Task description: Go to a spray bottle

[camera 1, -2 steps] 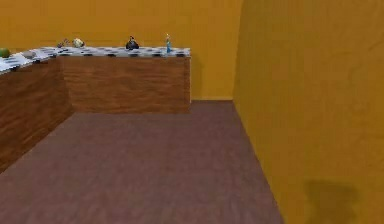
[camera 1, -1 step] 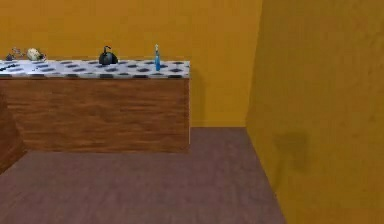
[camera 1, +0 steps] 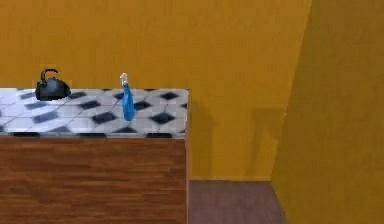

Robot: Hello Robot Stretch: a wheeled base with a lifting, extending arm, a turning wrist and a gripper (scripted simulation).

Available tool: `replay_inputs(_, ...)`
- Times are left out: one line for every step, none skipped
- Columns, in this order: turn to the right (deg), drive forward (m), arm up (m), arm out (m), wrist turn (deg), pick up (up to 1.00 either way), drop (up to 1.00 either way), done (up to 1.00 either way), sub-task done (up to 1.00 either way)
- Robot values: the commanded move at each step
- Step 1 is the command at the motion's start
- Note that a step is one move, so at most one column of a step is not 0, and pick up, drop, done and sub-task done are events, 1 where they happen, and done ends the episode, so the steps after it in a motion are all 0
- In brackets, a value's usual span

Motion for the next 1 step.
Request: replay_inputs(0.0, 0.35, 0.0, 0.0, 0.0, 0.0, 0.0, 0.0, 0.0)
